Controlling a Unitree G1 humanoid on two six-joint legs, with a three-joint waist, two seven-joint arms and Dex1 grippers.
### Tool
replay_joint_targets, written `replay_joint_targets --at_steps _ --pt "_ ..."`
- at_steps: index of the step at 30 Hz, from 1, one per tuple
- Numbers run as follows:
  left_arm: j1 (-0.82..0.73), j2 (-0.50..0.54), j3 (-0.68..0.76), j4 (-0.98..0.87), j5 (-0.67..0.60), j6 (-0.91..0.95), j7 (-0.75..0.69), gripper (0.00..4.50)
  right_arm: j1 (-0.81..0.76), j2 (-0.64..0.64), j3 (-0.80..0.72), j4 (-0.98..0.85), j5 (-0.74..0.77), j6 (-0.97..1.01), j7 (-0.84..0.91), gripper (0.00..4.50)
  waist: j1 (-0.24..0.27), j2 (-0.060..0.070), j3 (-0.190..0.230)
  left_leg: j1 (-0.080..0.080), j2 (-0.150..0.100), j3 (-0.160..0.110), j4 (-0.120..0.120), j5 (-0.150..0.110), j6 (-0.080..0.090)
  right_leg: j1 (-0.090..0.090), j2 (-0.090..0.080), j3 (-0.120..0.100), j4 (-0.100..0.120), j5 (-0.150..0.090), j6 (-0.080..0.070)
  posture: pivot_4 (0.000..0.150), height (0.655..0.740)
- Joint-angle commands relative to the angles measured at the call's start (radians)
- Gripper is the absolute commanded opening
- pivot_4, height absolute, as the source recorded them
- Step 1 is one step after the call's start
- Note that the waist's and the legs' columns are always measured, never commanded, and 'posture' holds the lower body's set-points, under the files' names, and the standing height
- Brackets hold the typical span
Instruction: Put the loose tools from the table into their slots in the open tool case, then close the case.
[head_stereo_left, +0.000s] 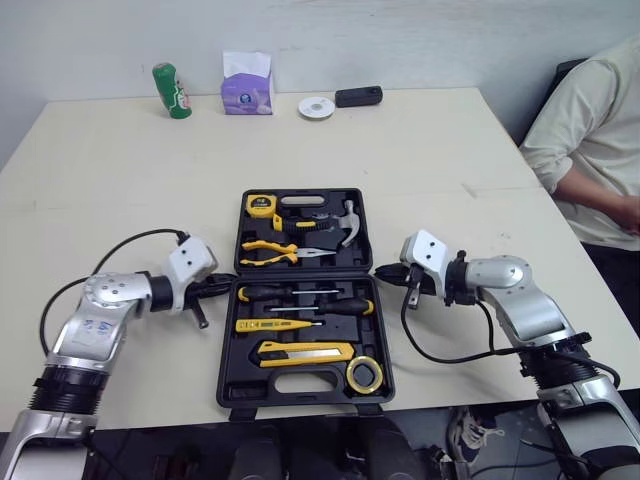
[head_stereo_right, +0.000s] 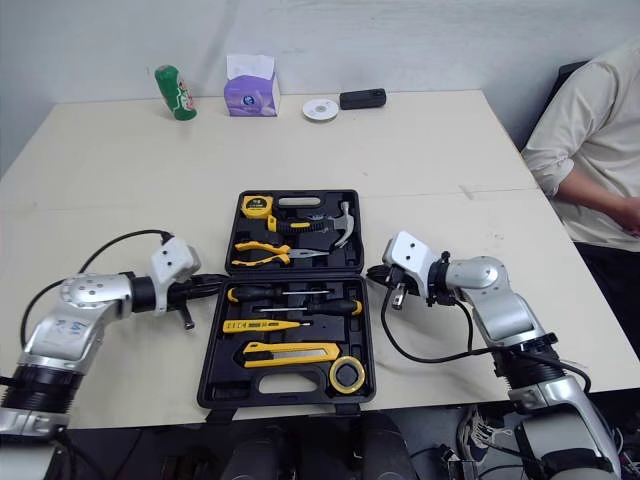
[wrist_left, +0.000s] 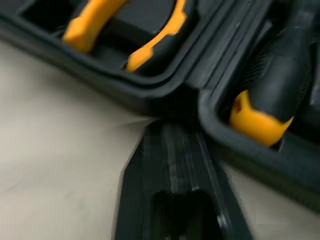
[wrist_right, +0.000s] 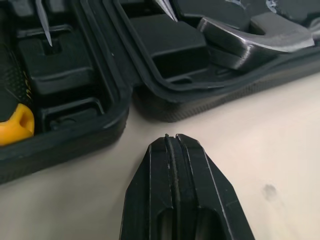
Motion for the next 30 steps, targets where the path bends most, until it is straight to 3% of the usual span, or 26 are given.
replay_joint_targets --at_steps 1,9,18,24,27,30 --pt "-0.01 -0.031 -0.03 -0.032 0.0 0.002 -0.013 0.04 -0.009 0.013 0.002 -0.077 0.007 0.001 0.021 0.0 0.001 0.0 0.0 0.0 0.0 0.0 0.0 0.0 0.0 0.0 0.0 0.0 0.0 0.0 0.0 0.15 0.7252" --pt "0.048 -0.035 -0.043 -0.117 -0.002 0.023 -0.037 0.04 0.052 0.007 -0.005 -0.19 0.021 0.038 0.038 0.0 0.002 0.0 0.0 0.0 0.0 0.0 0.0 0.0 0.001 0.0 -0.001 0.0 0.0 0.0 0.0 0.15 0.7252" --pt "0.091 -0.026 -0.039 -0.135 0.024 0.04 -0.024 0.04 0.084 -0.017 -0.024 -0.176 -0.004 0.052 0.026 0.0 0.002 0.0 0.0 0.0 0.0 0.0 0.0 0.0 0.001 0.0 -0.001 0.0 -0.001 0.0 0.0 0.15 0.7252" --pt "0.145 0.042 0.066 -0.118 0.029 0.117 0.032 0.04 0.134 -0.076 -0.094 -0.185 -0.016 0.112 -0.025 0.0 0.002 0.001 -0.001 0.001 0.0 0.0 0.0 0.0 0.001 0.001 -0.001 0.0 -0.001 0.0 0.0 0.15 0.7252" --pt "0.15 0.078 0.209 -0.164 -0.082 0.275 0.045 0.89 0.142 -0.137 -0.175 -0.223 0.06 0.224 0.005 0.0 -0.01 0.001 -0.001 0.002 0.0 0.001 -0.001 0.0 0.0 0.001 -0.001 0.001 0.0 0.0 0.0 0.15 0.7252" --pt "0.067 0.079 0.288 -0.187 -0.173 0.497 0.105 2.26 0.094 -0.157 -0.22 -0.246 0.135 0.389 0.001 1.09 -0.015 0.001 -0.001 0.002 0.0 -0.001 -0.002 0.0 0.0 0.0 0.0 0.001 0.0 0.0 0.0 0.15 0.7252"
